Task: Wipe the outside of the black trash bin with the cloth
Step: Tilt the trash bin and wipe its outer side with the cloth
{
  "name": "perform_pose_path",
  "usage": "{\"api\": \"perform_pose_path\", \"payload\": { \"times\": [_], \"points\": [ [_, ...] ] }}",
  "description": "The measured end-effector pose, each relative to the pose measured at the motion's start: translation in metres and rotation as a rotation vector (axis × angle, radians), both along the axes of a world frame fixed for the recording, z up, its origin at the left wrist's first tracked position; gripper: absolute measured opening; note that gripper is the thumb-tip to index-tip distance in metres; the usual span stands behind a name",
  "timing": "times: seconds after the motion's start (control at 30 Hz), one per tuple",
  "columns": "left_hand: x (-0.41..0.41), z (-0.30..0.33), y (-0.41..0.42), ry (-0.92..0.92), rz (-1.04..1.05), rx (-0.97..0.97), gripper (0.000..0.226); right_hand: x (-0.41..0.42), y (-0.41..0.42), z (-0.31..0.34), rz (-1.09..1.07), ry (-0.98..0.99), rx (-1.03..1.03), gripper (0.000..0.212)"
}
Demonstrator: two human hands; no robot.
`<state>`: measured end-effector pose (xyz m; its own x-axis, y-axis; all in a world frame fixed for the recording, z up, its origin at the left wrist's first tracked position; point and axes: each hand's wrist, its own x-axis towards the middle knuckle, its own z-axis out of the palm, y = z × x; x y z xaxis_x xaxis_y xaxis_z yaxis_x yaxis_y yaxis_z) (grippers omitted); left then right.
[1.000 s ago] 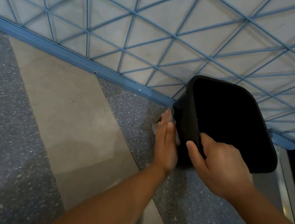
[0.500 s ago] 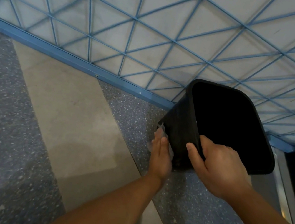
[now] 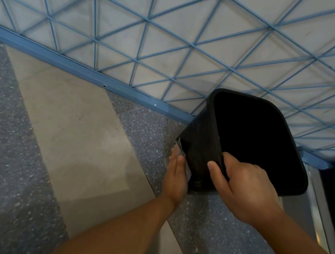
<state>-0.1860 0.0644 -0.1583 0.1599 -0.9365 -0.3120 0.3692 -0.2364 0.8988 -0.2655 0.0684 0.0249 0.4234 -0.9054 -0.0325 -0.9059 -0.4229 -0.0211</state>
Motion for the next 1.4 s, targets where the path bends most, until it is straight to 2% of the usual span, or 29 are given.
{"api": "perform_pose_path", "payload": {
  "times": [0.07,0.17,0.23,0.3,0.47,0.53,0.6,0.73,0.83,0.9,1.03,1.1,1.17,1.2,1.33,1.4],
  "points": [
    [0.0,0.012,-0.002,0.036,0.01,0.01,0.053,0.0,0.0,0.001,0.003,-0.003,0.001,0.042],
    [-0.003,0.019,0.015,-0.083,-0.025,-0.092,0.051,0.0,0.0,0.002,0.007,-0.001,0.004,0.042],
    [0.0,0.007,0.016,-0.12,-0.041,-0.046,0.051,0.0,0.001,0.002,0.003,0.007,0.002,0.042],
    [0.001,0.008,0.008,-0.073,-0.013,0.03,0.051,0.001,0.001,0.002,0.001,0.008,0.0,0.044],
    [-0.009,0.021,0.023,-0.058,0.029,-0.113,0.056,0.0,0.0,0.003,0.006,0.0,0.009,0.046],
    [-0.004,0.005,0.015,-0.088,0.011,-0.014,0.052,-0.001,0.0,0.002,0.007,0.0,-0.001,0.046],
    [-0.003,0.01,0.009,-0.055,0.01,0.06,0.05,-0.001,0.0,0.001,0.009,-0.013,-0.01,0.045],
    [-0.015,0.02,0.025,-0.025,0.03,-0.077,0.052,-0.001,0.0,0.002,0.011,-0.013,-0.004,0.041],
    [-0.008,0.008,0.014,0.044,0.033,0.053,0.049,-0.001,-0.001,0.001,0.008,-0.004,-0.009,0.042],
    [-0.007,0.019,0.006,0.097,0.068,0.041,0.046,-0.001,-0.002,0.0,0.012,-0.011,-0.01,0.042],
    [-0.017,0.028,0.02,0.032,0.077,-0.128,0.066,0.0,-0.001,0.002,0.013,-0.011,0.004,0.045],
    [-0.015,0.015,0.02,0.023,0.057,-0.081,0.072,0.0,-0.001,0.002,0.003,-0.004,0.001,0.047],
    [-0.01,0.011,0.014,0.085,0.06,0.022,0.078,0.0,-0.001,0.001,0.004,-0.009,-0.005,0.046],
    [-0.011,0.012,0.012,0.112,0.066,0.013,0.079,0.0,-0.001,0.001,0.006,-0.014,-0.007,0.045],
    [-0.016,0.022,0.029,-0.003,0.025,-0.093,0.063,-0.001,-0.002,0.001,0.009,-0.01,0.001,0.04],
    [-0.012,0.01,0.024,-0.07,0.04,-0.018,0.054,0.0,-0.002,0.001,0.008,-0.014,-0.004,0.039]
  ]
}}
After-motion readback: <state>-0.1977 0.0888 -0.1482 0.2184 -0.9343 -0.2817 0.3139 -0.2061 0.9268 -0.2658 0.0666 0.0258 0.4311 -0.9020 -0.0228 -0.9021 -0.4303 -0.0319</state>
